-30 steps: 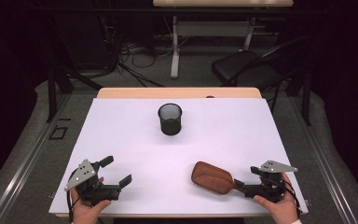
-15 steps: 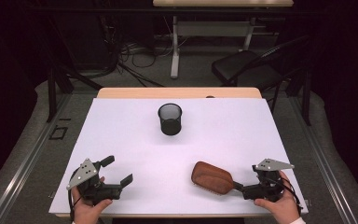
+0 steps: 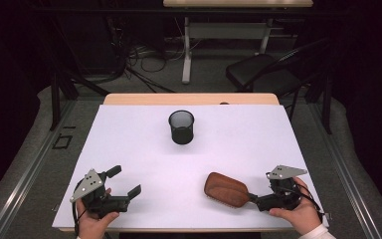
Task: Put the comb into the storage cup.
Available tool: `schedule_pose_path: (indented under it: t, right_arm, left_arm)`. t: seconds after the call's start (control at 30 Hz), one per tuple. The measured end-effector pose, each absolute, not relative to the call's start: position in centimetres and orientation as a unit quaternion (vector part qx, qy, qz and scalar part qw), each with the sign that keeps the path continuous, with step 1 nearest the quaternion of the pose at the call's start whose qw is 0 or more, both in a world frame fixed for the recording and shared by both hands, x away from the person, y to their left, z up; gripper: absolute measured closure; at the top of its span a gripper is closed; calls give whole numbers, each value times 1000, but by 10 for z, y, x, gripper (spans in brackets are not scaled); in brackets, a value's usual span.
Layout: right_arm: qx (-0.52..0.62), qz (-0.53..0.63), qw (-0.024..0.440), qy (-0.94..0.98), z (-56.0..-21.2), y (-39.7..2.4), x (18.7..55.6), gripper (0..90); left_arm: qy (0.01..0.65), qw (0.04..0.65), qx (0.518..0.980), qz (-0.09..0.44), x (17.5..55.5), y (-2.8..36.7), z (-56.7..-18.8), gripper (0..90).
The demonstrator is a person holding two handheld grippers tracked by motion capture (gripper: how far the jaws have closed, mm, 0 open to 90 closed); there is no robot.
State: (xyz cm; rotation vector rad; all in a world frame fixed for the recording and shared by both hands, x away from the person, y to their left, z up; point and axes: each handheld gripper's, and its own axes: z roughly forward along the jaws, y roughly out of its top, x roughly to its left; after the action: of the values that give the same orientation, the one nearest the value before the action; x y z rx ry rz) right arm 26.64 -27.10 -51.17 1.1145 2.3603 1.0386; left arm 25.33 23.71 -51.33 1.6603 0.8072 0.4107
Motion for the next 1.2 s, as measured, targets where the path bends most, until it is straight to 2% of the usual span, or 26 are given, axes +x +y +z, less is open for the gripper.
schedule_pose_path:
  t: [0.3, 0.53, 0.9, 1.2]
  right_arm:
    - [370, 347, 160, 847, -514, -267, 269, 68]
    - [347, 327, 162, 864, -509, -265, 269, 142]
    - [321, 297, 158, 885, -506, -264, 269, 152]
    - [299, 278, 149, 901, -508, -259, 270, 248]
  left_arm:
    - [345, 587, 711, 174, 255, 236, -514, 4]
    - [344, 588, 712, 172, 256, 236, -513, 4]
    - [345, 587, 711, 175, 256, 235, -514, 4]
    - [340, 587, 715, 172, 256, 233, -514, 4]
